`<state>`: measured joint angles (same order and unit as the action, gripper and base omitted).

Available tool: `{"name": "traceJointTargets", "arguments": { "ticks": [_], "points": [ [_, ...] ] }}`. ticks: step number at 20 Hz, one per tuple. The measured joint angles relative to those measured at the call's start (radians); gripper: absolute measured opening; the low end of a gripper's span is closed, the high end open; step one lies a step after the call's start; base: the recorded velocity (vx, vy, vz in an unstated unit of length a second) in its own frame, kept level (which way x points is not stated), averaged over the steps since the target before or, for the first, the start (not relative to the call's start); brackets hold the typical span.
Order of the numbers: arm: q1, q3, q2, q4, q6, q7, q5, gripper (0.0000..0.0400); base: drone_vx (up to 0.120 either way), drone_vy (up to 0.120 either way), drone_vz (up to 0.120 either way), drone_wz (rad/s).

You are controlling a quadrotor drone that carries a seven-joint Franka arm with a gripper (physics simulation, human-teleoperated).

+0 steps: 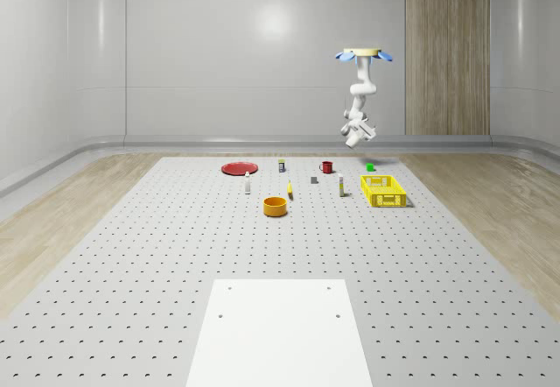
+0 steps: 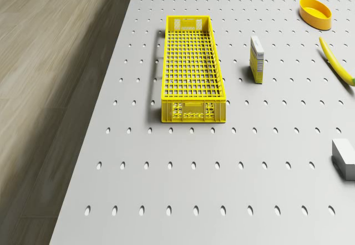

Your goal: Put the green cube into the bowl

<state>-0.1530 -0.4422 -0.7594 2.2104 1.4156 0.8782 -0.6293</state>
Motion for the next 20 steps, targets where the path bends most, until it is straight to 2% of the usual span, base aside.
{"name": "traceJointTargets", "arguments": {
  "ticks": [2,5,7,10,15,20],
  "points": [
    [-0.051,-0.124,-0.022,0.097,0.009,0.044,-0.199,0.04,0.0,0.0,-0.12,0.0],
    [-0.155,-0.315,-0.064,0.289,0.009,0.145,-0.539,0.04,0.0,0.0,-0.12,0.0],
    [-0.246,-0.428,-0.093,0.415,-0.012,0.232,-0.759,0.04,0.0,0.0,-0.12,0.0],
    [-0.407,-0.561,-0.134,0.554,-0.073,0.365,-1.025,0.04,0.013,0.0,-0.12,0.0],
    [-0.644,-0.698,-0.195,0.654,-0.182,0.531,-1.259,0.04,0.12,0.0,-0.12,0.0],
    [-0.778,-0.763,-0.244,0.679,-0.238,0.619,-1.336,0.04,0.096,-0.016,-0.12,0.0]
  ]
}}
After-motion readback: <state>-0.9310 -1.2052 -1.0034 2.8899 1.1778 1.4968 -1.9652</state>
